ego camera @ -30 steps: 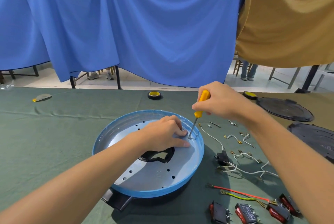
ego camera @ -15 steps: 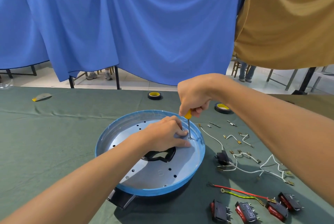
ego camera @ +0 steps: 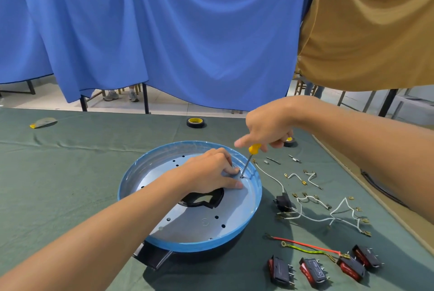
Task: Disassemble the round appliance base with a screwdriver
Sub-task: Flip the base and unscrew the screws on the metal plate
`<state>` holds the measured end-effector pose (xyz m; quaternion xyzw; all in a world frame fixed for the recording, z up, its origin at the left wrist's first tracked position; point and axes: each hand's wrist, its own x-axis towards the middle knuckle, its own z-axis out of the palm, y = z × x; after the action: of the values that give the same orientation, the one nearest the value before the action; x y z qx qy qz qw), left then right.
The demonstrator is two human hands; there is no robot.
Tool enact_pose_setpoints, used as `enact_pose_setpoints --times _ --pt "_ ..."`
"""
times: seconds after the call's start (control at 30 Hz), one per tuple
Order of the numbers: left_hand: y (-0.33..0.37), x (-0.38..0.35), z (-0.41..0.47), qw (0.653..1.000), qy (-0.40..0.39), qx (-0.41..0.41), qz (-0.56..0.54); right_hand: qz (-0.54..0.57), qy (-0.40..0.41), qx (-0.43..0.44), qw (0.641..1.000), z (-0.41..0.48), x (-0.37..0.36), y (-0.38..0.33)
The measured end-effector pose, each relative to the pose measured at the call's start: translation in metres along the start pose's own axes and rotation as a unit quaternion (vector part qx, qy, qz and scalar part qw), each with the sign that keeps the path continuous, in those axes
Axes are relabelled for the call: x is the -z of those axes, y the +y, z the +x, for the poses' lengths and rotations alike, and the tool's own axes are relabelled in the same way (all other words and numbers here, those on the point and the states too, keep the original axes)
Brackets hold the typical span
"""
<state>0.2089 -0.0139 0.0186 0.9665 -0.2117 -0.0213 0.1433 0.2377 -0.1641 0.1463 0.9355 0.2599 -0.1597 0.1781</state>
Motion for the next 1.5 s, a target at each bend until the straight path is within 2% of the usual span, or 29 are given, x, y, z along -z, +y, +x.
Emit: enact_pose_setpoints --times 0.1,0.2,0.4,0.6,0.7,0.77,0.83,0.93,1.03,1.1,1.2,1.27,1.4,1.5 --pt "0.0 0.0 0.001 1.0 -0.001 0.002 0.007 0.034 -0.029 -0.032 0.999 0.004 0.002 0.004" --pt "0.0 0.0 0.001 1.0 -0.001 0.002 0.011 0.03 -0.006 -0.014 0.999 0.005 -0.002 0.005" --pt "-0.001 -0.001 0.001 1.0 0.0 -0.001 -0.005 -0.044 0.056 0.056 0.996 -0.007 -0.009 0.007" --pt "-0.002 -0.001 0.001 1.0 0.006 0.005 -0.009 -0.157 0.129 0.134 0.97 -0.01 -0.01 0.005" --pt "-0.001 -0.002 0.003 1.0 0.006 0.006 -0.001 -0.115 0.144 0.165 0.969 -0.007 -0.007 0.011" --pt "-0.002 -0.001 0.003 1.0 0.006 0.008 -0.002 -0.028 0.141 0.157 0.977 -0.004 -0.007 0.012" --pt "-0.004 -0.002 0.004 1.0 0.007 0.005 -0.01 0.04 0.18 0.158 0.97 0.002 -0.01 0.009" --pt "-0.006 -0.003 0.003 1.0 0.015 0.004 -0.014 0.093 0.21 0.086 0.969 0.009 -0.011 0.001" --pt "-0.006 -0.004 0.004 1.0 0.018 0.006 -0.009 0.035 0.13 0.029 0.99 0.009 -0.001 -0.001" --pt "-0.006 -0.003 0.004 1.0 0.015 0.005 -0.011 0.009 0.127 0.03 0.991 0.006 0.003 -0.002" --pt "-0.006 -0.003 0.002 1.0 0.013 0.003 -0.012 0.038 0.115 0.063 0.991 0.004 0.007 0.0" --pt "-0.005 -0.002 0.002 1.0 0.013 0.0 -0.008 0.065 0.092 0.05 0.992 0.005 0.007 0.0" --pt "-0.003 -0.001 0.002 1.0 0.01 0.001 -0.003 0.061 0.138 -0.011 0.989 0.008 -0.001 0.0" --pt "-0.004 -0.002 0.003 1.0 0.008 0.003 -0.002 0.073 0.146 0.004 0.987 0.007 -0.004 0.002"
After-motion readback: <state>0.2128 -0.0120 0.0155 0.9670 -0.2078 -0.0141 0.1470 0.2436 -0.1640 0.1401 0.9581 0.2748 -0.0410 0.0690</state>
